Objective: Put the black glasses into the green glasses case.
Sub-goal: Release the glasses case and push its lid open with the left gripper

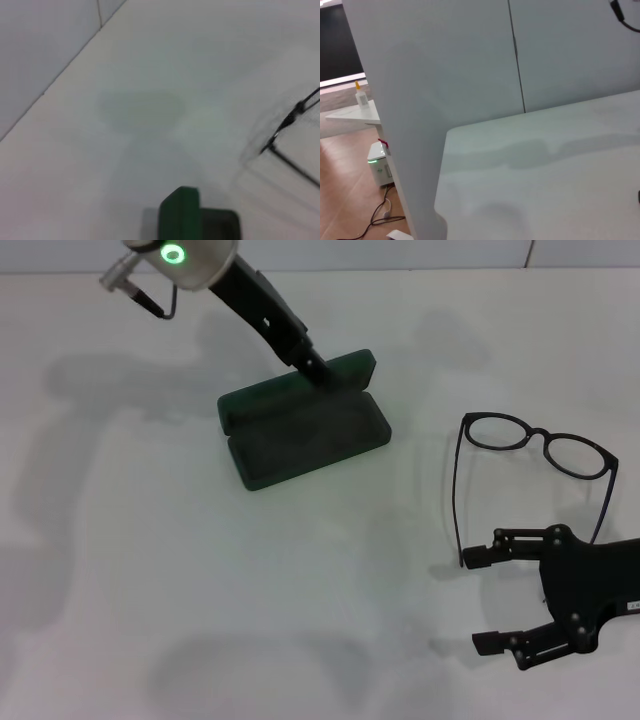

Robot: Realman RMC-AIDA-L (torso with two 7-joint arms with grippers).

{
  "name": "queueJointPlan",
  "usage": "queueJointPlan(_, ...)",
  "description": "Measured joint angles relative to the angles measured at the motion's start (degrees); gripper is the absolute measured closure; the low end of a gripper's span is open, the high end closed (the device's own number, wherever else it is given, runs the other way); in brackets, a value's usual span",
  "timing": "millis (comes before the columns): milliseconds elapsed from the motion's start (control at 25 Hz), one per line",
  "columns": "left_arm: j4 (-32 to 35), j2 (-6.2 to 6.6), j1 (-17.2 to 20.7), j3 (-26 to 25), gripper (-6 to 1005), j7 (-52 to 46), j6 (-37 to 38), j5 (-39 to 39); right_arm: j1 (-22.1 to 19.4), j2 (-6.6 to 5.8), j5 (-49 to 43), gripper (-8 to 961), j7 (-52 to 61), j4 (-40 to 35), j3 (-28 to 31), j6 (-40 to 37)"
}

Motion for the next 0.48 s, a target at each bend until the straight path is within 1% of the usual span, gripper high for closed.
queueJointPlan(160, -1.89, -0.36, 0.10, 4.27, 121, 0.01, -3.58, 0.69, -0.29, 0.01, 0.00, 68, 0.02, -0.02, -0.02, 0.05)
queueJointPlan(240, -3.21, -0.55, 0.20, 5.60, 122, 0.05, -5.76, 0.84, -0.38, 0.02, 0.00, 68, 0.03, -0.02, -0.03, 0.09)
queueJointPlan(400, -5.41, -0.78, 0.17, 6.35, 124, 0.05, -8.23, 1.87, -0.41, 0.02, 0.00, 68, 0.04, 0.02, -0.02, 0.16)
queueJointPlan(480, -6.15, -1.37, 0.06, 6.50, 124, 0.05, -9.28, 3.35, -0.38, 0.02, 0.01, 68, 0.04, 0.10, -0.03, 0.30)
